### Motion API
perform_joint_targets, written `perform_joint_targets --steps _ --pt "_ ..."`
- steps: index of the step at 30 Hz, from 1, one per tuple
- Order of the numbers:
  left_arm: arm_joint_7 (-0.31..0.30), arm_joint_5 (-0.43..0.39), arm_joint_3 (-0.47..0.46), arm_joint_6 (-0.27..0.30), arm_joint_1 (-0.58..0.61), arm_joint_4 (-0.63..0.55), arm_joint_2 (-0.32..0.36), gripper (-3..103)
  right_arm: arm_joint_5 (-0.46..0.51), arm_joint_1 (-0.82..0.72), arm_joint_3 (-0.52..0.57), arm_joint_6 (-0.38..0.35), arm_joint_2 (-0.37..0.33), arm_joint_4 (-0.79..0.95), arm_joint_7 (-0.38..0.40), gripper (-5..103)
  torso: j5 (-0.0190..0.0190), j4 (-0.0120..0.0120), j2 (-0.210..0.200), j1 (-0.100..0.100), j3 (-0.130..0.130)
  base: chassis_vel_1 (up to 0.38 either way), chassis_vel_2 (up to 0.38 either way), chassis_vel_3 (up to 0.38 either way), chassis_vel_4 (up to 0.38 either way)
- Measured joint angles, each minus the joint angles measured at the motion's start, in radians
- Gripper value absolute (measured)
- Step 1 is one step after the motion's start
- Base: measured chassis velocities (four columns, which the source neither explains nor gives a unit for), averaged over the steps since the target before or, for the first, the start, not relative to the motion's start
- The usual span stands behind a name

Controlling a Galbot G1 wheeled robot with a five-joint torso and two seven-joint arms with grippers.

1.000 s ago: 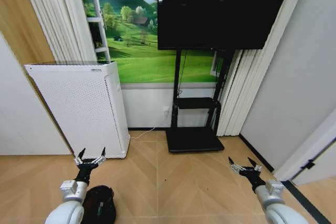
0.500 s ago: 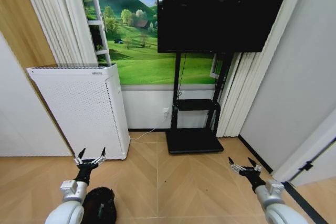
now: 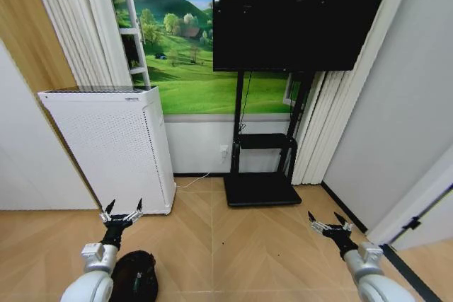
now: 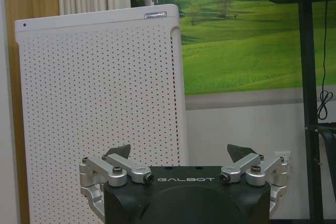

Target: Pick up the trash bin and place the garbage on the floor into it.

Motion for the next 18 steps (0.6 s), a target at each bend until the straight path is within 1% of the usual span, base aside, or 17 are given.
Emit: perform_joint_targets --steps 7,8,9,11,12,13,14,16,17,18 --pt "0.000 0.000 0.000 0.000 0.000 0.000 0.000 100 0.000 0.000 0.000 0.000 0.000 0.000 0.000 100 -0.0001 -0.0004 -0.002 -0.001 -0.001 0.209 -0.213 -0.204 0.217" --pt "0.000 0.000 0.000 0.000 0.000 0.000 0.000 100 0.000 0.000 0.000 0.000 0.000 0.000 0.000 100 0.0011 -0.0009 -0.002 -0.002 -0.002 0.240 -0.234 -0.231 0.227" --pt "0.000 0.000 0.000 0.000 0.000 0.000 0.000 100 0.000 0.000 0.000 0.000 0.000 0.000 0.000 100 -0.0009 -0.0002 -0.003 -0.002 -0.002 0.257 -0.265 -0.231 0.256" --pt "0.000 0.000 0.000 0.000 0.000 0.000 0.000 100 0.000 0.000 0.000 0.000 0.000 0.000 0.000 100 -0.0009 0.0000 -0.003 -0.002 -0.002 0.257 -0.251 -0.254 0.256" --pt "0.000 0.000 0.000 0.000 0.000 0.000 0.000 100 0.000 0.000 0.000 0.000 0.000 0.000 0.000 100 0.0004 0.0000 -0.004 -0.002 -0.002 0.296 -0.251 -0.310 0.303" --pt "0.000 0.000 0.000 0.000 0.000 0.000 0.000 100 0.000 0.000 0.000 0.000 0.000 0.000 0.000 100 0.0007 0.0002 -0.004 -0.002 -0.002 0.296 -0.286 -0.310 0.303" --pt "0.000 0.000 0.000 0.000 0.000 0.000 0.000 100 0.000 0.000 0.000 0.000 0.000 0.000 0.000 100 0.0004 -0.0005 -0.004 -0.002 -0.003 0.318 -0.345 -0.329 0.291" --pt "0.000 0.000 0.000 0.000 0.000 0.000 0.000 100 0.000 0.000 0.000 0.000 0.000 0.000 0.000 100 -0.0003 -0.0005 -0.004 -0.002 -0.003 0.314 -0.345 -0.346 0.309" --pt "0.000 0.000 0.000 0.000 0.000 0.000 0.000 100 0.000 0.000 0.000 0.000 0.000 0.000 0.000 100 -0.0004 0.0000 -0.005 -0.002 -0.003 0.360 -0.351 -0.362 0.346" --pt "0.000 0.000 0.000 0.000 0.000 0.000 0.000 100 0.000 0.000 0.000 0.000 0.000 0.000 0.000 100 -0.0004 0.0000 -0.005 -0.002 -0.003 0.360 -0.351 -0.362 0.346"
